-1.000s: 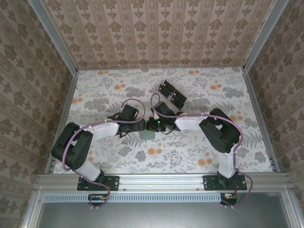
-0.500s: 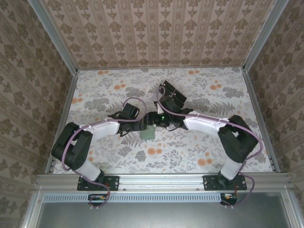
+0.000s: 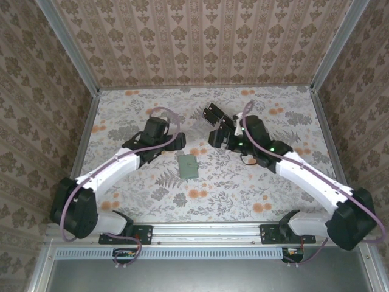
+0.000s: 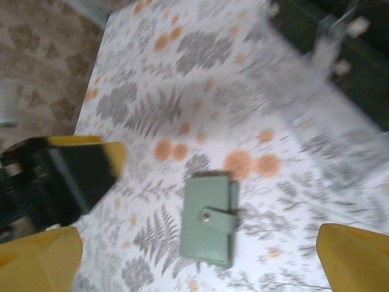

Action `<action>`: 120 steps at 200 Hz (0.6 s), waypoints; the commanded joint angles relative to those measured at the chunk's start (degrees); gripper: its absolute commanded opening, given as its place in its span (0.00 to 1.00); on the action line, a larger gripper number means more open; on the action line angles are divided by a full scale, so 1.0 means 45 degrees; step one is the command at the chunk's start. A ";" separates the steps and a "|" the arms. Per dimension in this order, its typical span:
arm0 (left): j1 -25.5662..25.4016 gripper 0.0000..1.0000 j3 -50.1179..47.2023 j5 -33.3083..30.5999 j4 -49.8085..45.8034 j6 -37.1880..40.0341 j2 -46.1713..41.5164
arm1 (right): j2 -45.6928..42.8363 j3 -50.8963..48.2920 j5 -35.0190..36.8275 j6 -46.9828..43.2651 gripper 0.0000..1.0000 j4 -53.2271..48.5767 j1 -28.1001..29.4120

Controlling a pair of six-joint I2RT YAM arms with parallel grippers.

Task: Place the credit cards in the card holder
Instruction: Close the button on the card holder, then reset both arms

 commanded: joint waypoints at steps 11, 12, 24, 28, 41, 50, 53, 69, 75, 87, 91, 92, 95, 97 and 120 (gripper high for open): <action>0.0519 1.00 0.0752 -0.1522 -0.0420 0.1136 -0.1091 | -0.1609 -0.0029 0.2647 -0.1238 1.00 -0.2057 -0.1142; 0.0540 1.00 0.0755 -0.1544 -0.0412 0.1154 -0.1124 | -0.1641 -0.0023 0.2727 -0.1259 1.00 -0.2090 -0.1184; 0.0819 1.00 0.0845 -0.1758 -0.0190 0.1485 -0.1463 | -0.2101 -0.0077 0.3687 -0.1495 1.00 -0.2274 -0.1689; 0.0911 1.00 0.0860 -0.1806 -0.0113 0.1585 -0.1549 | -0.2226 -0.0110 0.3982 -0.1571 1.00 -0.2279 -0.1884; 0.1102 1.00 0.0574 -0.2209 0.0887 0.2299 -0.1916 | -0.2533 -0.0195 0.4714 -0.1764 1.00 -0.2225 -0.2518; 0.1136 1.00 0.0019 -0.2636 0.2089 0.3029 -0.2238 | -0.2620 -0.0317 0.5108 -0.1934 1.00 -0.1966 -0.2991; 0.1128 1.00 -0.0199 -0.2742 0.2539 0.3335 -0.2357 | -0.2646 -0.0379 0.5262 -0.1995 1.00 -0.1815 -0.3144; 0.1129 1.00 -0.1444 -0.3246 0.5023 0.5200 -0.2879 | -0.2628 -0.0700 0.5726 -0.2166 1.00 -0.1090 -0.3954; 0.1168 1.00 -0.1749 -0.3515 0.5602 0.5639 -0.3013 | -0.2567 -0.0861 0.5826 -0.2153 1.00 -0.0755 -0.4284; 0.1552 1.00 -0.1903 -0.3731 0.5878 0.6318 -0.3110 | -0.2436 -0.1326 0.5959 -0.2111 1.00 0.0102 -0.4837; 0.1732 1.00 -0.1900 -0.3881 0.5841 0.6424 -0.3096 | -0.2388 -0.1482 0.6120 -0.2092 1.00 0.0412 -0.4960; 0.1772 1.00 -0.1899 -0.3934 0.5833 0.6444 -0.3093 | -0.2372 -0.1511 0.6163 -0.2096 1.00 0.0473 -0.4988; 0.1879 1.00 -0.1908 -0.4054 0.5834 0.6445 -0.3084 | -0.2298 -0.1641 0.6307 -0.2088 1.00 0.0672 -0.5068; 0.1969 1.00 -0.1945 -0.4141 0.5852 0.6455 -0.3094 | -0.2269 -0.1721 0.6426 -0.2068 1.00 0.0797 -0.5111; 0.3227 1.00 -0.2566 -0.4200 0.6215 0.6440 -0.3354 | -0.2004 -0.2844 0.7422 -0.2915 1.00 0.2749 -0.5456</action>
